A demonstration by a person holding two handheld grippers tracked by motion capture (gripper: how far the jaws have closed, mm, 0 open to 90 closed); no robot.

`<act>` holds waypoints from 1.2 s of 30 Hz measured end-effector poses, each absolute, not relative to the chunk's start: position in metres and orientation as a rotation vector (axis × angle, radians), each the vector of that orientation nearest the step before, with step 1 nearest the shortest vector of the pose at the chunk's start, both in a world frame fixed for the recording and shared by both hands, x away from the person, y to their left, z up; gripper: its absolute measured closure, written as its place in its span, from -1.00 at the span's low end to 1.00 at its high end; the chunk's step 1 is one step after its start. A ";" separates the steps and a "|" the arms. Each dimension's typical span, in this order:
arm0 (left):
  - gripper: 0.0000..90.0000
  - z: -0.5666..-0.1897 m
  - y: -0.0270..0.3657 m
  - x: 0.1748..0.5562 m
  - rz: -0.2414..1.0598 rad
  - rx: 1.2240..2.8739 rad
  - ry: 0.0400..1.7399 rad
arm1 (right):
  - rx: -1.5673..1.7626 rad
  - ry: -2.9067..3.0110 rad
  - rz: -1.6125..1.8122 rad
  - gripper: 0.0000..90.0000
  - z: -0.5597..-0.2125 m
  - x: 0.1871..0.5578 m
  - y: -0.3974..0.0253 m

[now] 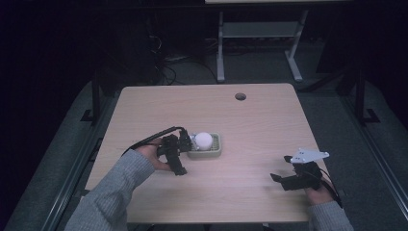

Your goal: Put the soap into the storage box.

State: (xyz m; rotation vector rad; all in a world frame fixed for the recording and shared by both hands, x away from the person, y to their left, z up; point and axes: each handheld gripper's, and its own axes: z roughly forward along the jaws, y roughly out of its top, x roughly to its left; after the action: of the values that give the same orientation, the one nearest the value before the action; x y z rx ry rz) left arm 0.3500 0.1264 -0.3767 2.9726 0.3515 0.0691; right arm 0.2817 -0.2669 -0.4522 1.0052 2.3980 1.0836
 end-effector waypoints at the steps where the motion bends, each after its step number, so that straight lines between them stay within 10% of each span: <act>1: -0.55 -0.377 0.127 0.349 0.061 2.965 0.362 | 1.006 2.398 1.083 -0.70 -0.452 0.282 -0.267; 36: -0.56 -0.397 0.155 0.319 0.071 2.942 0.386 | 1.002 2.407 1.081 -0.70 -0.453 0.281 -0.265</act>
State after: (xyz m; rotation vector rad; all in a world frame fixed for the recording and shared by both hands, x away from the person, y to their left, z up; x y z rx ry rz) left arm 0.3194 0.1549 -0.3975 2.9424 0.3865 0.0706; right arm 0.2808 -0.2647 -0.4532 1.0019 2.4069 1.0814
